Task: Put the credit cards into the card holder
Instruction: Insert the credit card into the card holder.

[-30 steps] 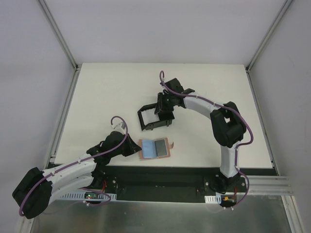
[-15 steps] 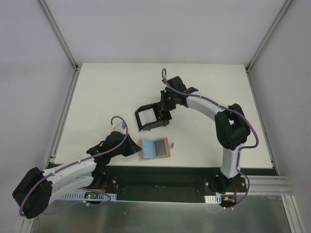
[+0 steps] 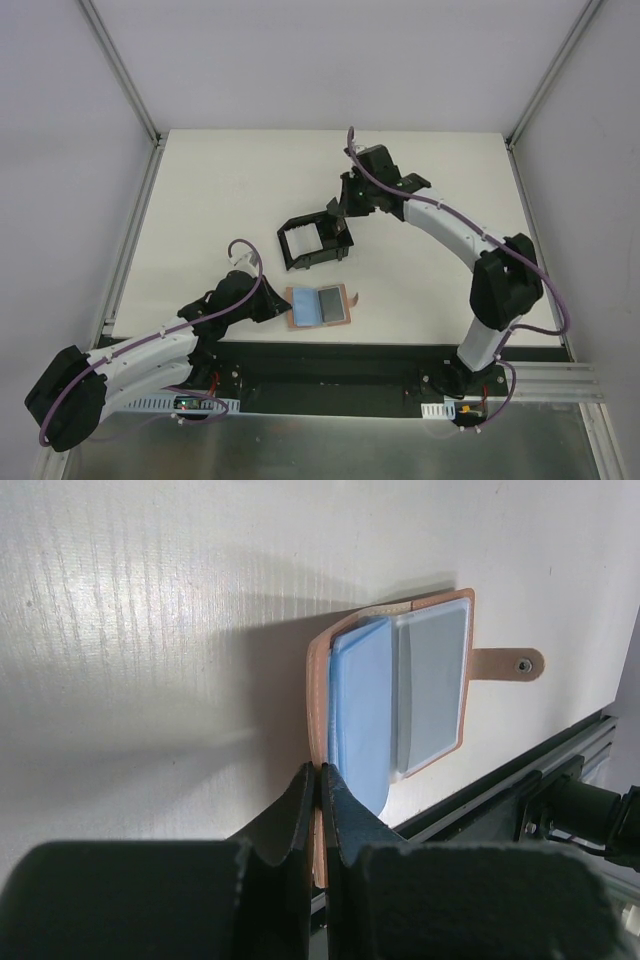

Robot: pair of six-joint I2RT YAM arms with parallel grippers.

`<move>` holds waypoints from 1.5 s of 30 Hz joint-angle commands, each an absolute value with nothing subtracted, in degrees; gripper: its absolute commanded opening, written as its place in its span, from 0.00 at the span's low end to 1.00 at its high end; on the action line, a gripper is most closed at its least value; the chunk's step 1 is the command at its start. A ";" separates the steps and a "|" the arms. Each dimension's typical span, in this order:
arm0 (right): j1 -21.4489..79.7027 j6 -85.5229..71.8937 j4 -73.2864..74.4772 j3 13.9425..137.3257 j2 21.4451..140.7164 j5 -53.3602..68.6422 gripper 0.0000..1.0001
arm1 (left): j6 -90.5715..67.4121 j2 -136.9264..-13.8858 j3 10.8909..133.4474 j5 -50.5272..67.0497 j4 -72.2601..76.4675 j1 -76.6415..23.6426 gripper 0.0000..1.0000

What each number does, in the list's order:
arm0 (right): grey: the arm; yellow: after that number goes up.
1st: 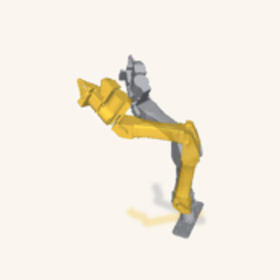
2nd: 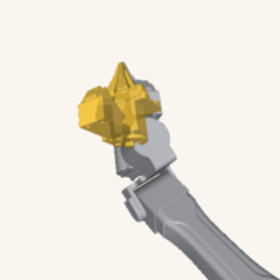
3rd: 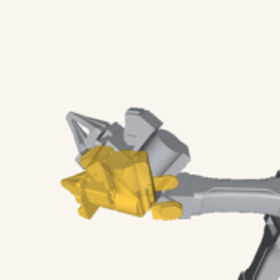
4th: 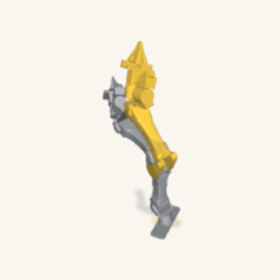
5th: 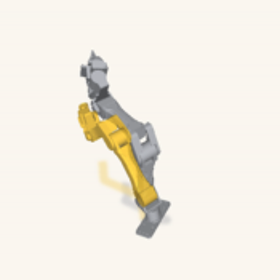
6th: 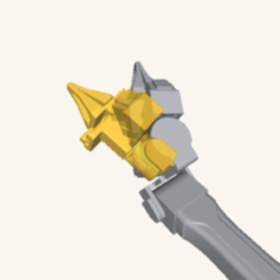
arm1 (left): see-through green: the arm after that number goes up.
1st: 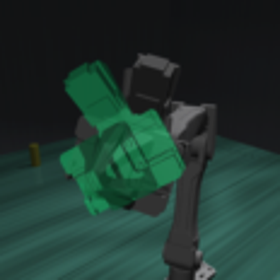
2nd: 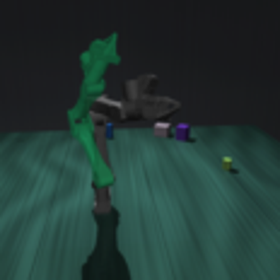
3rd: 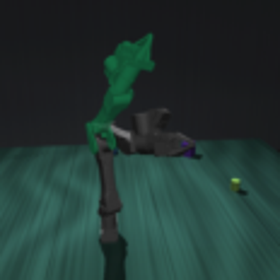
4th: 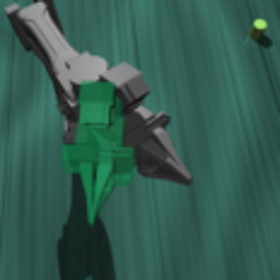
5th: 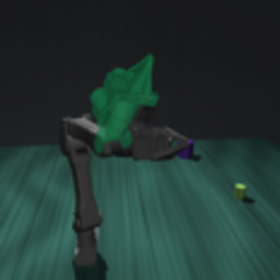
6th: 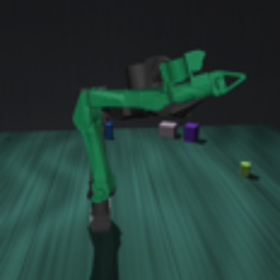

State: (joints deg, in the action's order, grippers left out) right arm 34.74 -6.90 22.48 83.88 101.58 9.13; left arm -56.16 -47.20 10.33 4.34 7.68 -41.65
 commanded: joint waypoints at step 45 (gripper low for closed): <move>52.91 -42.89 -33.39 25.40 86.57 12.30 0.01 | -57.57 -46.84 6.15 4.66 9.75 -41.57 0.00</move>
